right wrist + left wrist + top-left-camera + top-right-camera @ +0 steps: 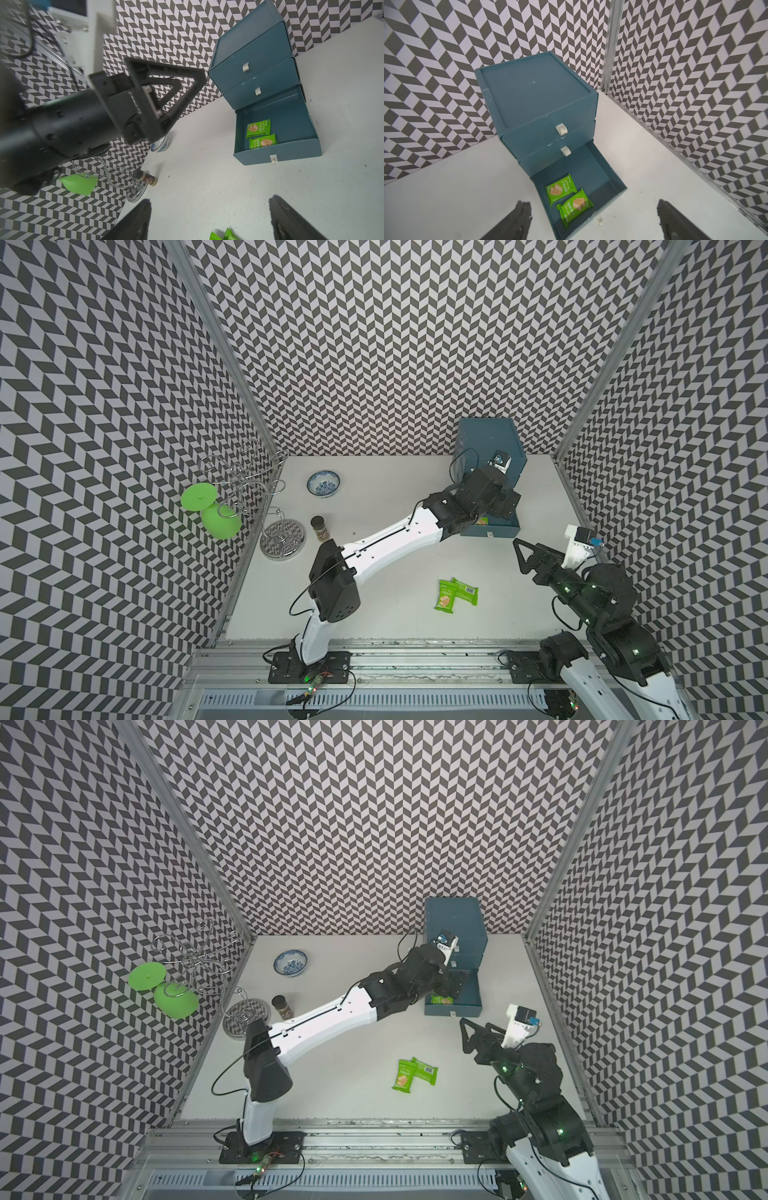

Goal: Place the cookies into the drawer by color
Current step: Place the cookie in the drawer, then pick up the cookie at the center of the board.

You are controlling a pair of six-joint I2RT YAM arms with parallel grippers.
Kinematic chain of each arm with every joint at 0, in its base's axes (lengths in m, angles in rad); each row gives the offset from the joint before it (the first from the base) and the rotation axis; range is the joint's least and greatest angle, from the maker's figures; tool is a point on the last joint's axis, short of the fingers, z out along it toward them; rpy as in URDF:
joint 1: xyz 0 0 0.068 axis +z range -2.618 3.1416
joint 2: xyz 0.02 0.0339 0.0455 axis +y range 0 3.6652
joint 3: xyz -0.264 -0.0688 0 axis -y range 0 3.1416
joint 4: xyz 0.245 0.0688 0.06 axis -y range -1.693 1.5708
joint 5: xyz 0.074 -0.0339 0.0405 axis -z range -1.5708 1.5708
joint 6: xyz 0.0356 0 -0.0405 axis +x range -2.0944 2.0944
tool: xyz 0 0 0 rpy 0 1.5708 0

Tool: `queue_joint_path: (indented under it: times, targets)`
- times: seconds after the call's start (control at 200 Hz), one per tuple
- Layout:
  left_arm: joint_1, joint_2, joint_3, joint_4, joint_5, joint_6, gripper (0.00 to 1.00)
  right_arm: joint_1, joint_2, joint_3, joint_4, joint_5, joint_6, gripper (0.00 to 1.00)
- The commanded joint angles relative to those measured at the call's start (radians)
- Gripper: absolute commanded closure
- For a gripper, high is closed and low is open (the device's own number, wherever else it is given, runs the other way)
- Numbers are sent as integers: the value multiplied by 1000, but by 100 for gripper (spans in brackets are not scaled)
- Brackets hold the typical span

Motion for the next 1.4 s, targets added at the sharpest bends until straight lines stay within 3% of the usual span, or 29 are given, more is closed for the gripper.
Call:
queue_joint_path:
  times: [0.0,0.29,0.511,0.746,1.057,1.392]
  targets:
    - [-36,-94,-132,-33,-33,-49,2,-2,1,3,58,-23,11,11]
    - [-109,-335,-462,-35,-65,-155,1,-2,4,-3,59,-38,13,11]
    - [-156,-508,-705,-73,-32,-306,1,-1,8,-1,58,-29,7,11]
    - [-219,-606,-866,-82,-1,-421,0,-2,21,-13,78,-36,14,11]
    - [-253,-501,-960,-5,22,-477,1,-2,17,-13,62,-44,24,11]
    - [-270,-284,-930,22,-1,-476,0,-2,6,-17,55,-47,32,11]
